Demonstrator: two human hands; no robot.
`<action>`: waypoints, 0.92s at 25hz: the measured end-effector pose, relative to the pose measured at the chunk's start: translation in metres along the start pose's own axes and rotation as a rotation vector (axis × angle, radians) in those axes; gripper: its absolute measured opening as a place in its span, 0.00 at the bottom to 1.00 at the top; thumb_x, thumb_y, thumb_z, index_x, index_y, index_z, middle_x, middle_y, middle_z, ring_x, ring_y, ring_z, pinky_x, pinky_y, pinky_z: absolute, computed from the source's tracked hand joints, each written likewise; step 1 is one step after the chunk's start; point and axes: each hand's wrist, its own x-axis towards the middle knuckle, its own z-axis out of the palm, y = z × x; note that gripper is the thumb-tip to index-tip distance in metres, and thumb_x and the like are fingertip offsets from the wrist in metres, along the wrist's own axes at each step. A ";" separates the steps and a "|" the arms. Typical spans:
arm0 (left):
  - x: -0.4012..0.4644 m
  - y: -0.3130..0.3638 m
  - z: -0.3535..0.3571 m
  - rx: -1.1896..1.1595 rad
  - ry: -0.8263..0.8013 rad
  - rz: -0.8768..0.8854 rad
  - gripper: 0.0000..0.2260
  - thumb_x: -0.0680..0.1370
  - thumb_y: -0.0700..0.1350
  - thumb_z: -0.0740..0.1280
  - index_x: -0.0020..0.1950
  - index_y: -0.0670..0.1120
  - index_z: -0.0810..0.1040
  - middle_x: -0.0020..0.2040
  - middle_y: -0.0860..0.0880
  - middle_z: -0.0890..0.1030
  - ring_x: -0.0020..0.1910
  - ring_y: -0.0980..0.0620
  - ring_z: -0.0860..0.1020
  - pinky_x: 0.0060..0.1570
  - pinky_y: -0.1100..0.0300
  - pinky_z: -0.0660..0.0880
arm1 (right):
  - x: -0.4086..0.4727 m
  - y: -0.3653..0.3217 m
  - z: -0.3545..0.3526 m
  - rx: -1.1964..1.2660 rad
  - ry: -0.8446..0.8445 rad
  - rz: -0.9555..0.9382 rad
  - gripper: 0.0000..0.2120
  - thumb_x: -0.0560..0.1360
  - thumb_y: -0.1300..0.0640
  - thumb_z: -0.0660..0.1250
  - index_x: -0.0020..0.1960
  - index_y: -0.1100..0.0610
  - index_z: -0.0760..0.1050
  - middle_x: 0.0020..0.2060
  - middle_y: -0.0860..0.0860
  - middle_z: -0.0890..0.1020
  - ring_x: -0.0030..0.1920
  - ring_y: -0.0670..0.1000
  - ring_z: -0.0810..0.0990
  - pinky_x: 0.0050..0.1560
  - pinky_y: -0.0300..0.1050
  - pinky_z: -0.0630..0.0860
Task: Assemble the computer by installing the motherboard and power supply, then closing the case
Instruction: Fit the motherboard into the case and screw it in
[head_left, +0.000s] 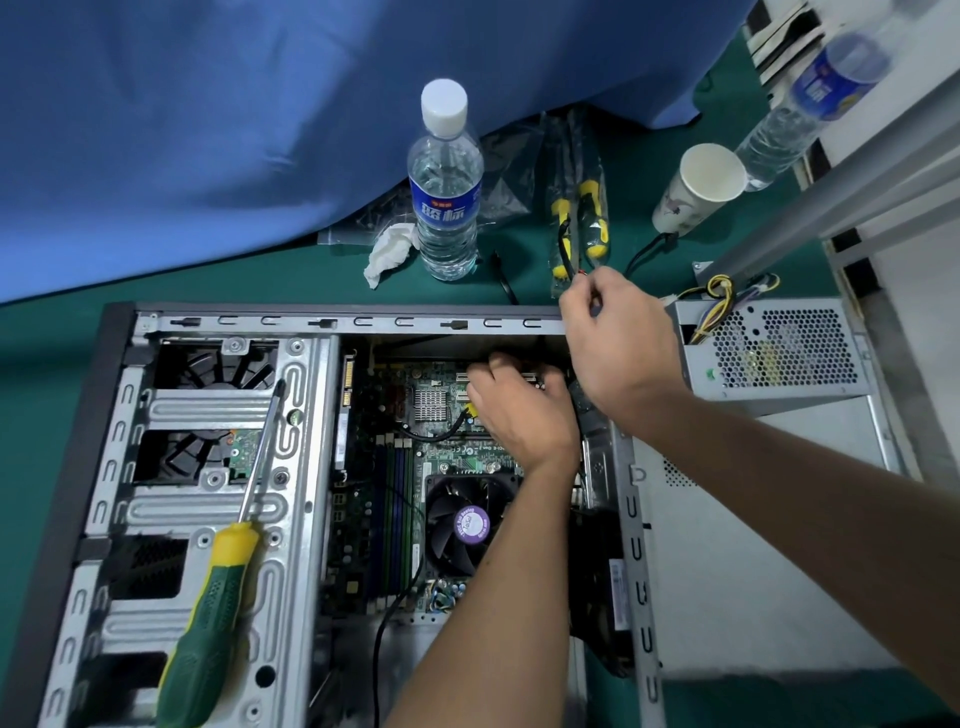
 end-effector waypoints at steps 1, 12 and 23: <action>0.000 0.001 0.000 -0.006 0.002 -0.007 0.13 0.71 0.42 0.72 0.53 0.38 0.77 0.52 0.41 0.73 0.55 0.42 0.70 0.59 0.49 0.69 | 0.000 0.000 0.000 0.000 0.000 0.000 0.17 0.82 0.48 0.54 0.42 0.58 0.70 0.35 0.56 0.78 0.40 0.60 0.75 0.40 0.52 0.71; 0.002 -0.002 0.000 0.034 -0.017 0.046 0.12 0.73 0.47 0.71 0.51 0.40 0.77 0.53 0.43 0.73 0.54 0.43 0.70 0.58 0.51 0.69 | 0.001 0.001 0.002 -0.008 0.010 0.004 0.16 0.82 0.49 0.54 0.42 0.58 0.69 0.35 0.55 0.77 0.40 0.61 0.74 0.39 0.51 0.69; -0.005 0.028 -0.061 0.302 -0.593 0.072 0.15 0.79 0.43 0.63 0.63 0.38 0.73 0.62 0.43 0.67 0.62 0.42 0.70 0.65 0.55 0.67 | 0.002 0.006 0.002 -0.018 -0.002 0.014 0.17 0.82 0.48 0.53 0.45 0.59 0.73 0.39 0.58 0.79 0.42 0.61 0.75 0.40 0.53 0.72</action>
